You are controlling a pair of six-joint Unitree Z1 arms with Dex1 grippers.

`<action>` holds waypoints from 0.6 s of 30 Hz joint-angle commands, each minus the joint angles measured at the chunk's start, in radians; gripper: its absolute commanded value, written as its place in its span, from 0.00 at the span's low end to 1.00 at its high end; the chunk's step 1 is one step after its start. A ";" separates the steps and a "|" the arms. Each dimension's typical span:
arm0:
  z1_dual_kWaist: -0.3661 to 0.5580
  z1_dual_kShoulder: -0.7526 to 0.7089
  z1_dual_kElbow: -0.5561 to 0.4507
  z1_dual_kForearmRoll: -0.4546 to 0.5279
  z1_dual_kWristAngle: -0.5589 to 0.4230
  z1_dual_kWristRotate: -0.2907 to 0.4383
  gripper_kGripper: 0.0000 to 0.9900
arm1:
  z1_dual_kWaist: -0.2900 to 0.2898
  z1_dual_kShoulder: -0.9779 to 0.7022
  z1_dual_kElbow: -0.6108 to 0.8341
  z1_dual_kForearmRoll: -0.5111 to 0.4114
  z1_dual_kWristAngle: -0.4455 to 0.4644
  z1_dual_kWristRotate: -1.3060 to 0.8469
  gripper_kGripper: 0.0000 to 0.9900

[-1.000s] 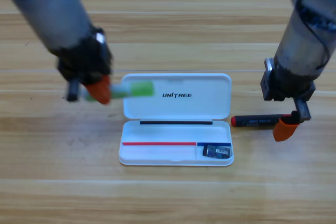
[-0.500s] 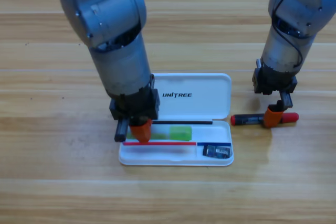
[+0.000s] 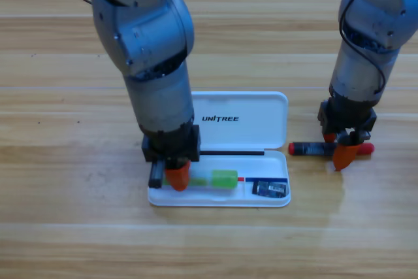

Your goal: Clean up eraser and pencils

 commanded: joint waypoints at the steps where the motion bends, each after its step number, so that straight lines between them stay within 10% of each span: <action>1: -0.027 0.059 0.008 -0.017 -0.014 -0.012 0.00 | -0.002 0.089 0.044 0.046 -0.030 -0.019 0.06; 12: -0.027 0.057 0.008 -0.014 -0.015 -0.020 0.04 | -0.002 0.045 0.029 0.046 0.019 -0.011 0.00; 15: -0.027 0.054 0.011 -0.009 -0.015 -0.021 0.87 | -0.002 -0.027 0.033 0.046 0.045 0.037 0.00; 18: -0.025 0.050 0.016 -0.009 -0.014 -0.021 1.00 | -0.002 -0.102 0.043 0.054 0.062 0.078 0.00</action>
